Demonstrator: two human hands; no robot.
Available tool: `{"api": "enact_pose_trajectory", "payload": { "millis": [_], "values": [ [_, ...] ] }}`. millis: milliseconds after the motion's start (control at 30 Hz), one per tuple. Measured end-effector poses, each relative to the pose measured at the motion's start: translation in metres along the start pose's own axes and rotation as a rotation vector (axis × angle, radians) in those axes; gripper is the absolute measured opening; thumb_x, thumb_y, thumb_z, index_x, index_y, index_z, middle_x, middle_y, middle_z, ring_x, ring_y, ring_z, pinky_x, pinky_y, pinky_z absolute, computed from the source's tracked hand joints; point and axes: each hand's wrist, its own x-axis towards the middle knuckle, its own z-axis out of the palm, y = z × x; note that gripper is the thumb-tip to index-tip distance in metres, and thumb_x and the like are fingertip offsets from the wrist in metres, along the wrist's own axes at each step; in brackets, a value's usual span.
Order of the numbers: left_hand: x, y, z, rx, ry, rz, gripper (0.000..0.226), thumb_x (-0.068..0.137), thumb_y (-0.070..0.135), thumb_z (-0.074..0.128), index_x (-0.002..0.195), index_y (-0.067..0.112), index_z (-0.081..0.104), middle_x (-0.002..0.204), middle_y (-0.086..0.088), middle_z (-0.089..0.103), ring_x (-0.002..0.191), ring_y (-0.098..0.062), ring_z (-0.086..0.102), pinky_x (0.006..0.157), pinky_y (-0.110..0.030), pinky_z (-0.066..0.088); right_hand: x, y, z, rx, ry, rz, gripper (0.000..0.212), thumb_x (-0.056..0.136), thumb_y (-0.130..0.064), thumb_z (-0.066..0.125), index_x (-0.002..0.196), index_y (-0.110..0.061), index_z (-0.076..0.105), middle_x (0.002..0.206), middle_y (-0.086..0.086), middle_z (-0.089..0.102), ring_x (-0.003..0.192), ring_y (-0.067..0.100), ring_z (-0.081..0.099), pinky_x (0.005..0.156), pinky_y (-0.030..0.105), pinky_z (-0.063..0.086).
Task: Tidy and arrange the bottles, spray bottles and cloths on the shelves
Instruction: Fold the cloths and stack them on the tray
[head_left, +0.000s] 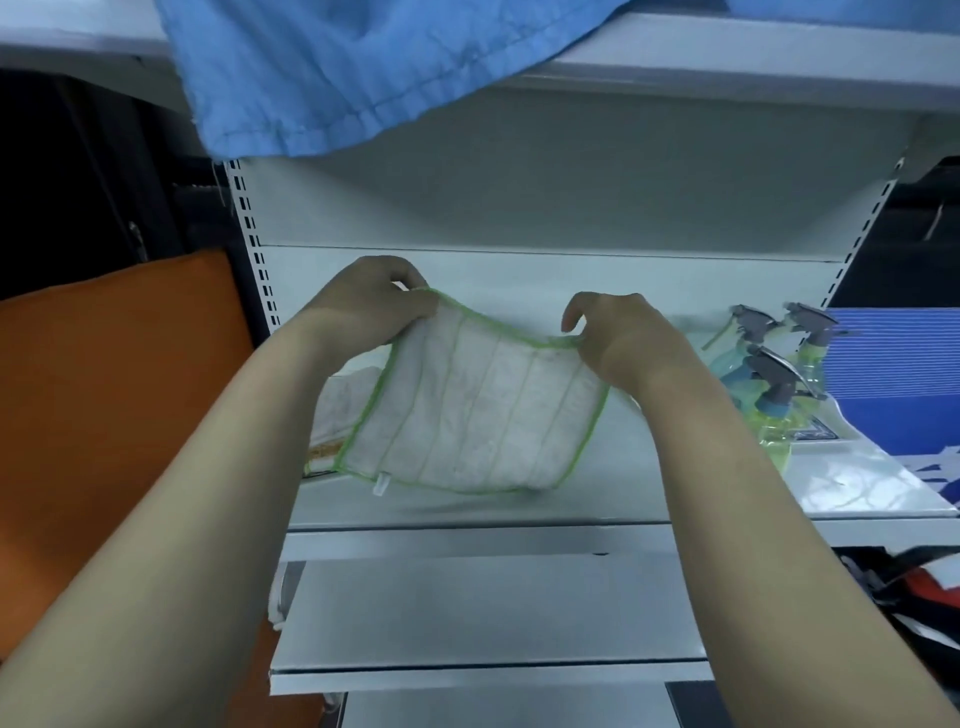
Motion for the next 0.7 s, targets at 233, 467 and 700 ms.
{"api": "enact_pose_trajectory", "payload": {
  "millis": [233, 467, 700],
  "values": [
    [-0.005, -0.032, -0.01, 0.019, -0.06, -0.059, 0.012, 0.093, 0.017, 0.062, 0.092, 0.019, 0.074, 0.077, 0.0, 0.068, 0.047, -0.013, 0.052, 0.055, -0.021, 0.044, 0.007, 0.019, 0.016, 0.125, -0.018, 0.043, 0.033, 0.09, -0.007, 0.043, 0.099, -0.02, 0.071, 0.099, 0.007, 0.068, 0.084, 0.03, 0.065, 0.069, 0.031, 0.053],
    [0.014, -0.035, 0.004, -0.639, 0.021, -0.187, 0.014, 0.099, 0.011, 0.055, 0.107, 0.006, 0.066, 0.092, -0.014, 0.057, 0.084, -0.032, 0.075, 0.075, -0.034, 0.062, 0.033, 0.015, 0.027, 0.681, 0.236, 0.102, 0.02, 0.097, -0.015, 0.045, 0.098, -0.019, 0.065, 0.093, 0.005, 0.07, 0.059, 0.021, 0.073, 0.066, 0.035, 0.06],
    [0.024, -0.012, -0.01, -0.704, 0.142, 0.016, 0.024, 0.092, 0.005, 0.052, 0.102, 0.014, 0.071, 0.099, -0.007, 0.07, 0.104, -0.028, 0.071, 0.097, -0.038, 0.055, 0.049, 0.01, -0.004, 1.163, 0.29, -0.029, 0.02, 0.099, -0.014, 0.049, 0.086, -0.025, 0.058, 0.089, 0.002, 0.06, 0.08, 0.02, 0.073, 0.081, 0.036, 0.061]
  ]
}}
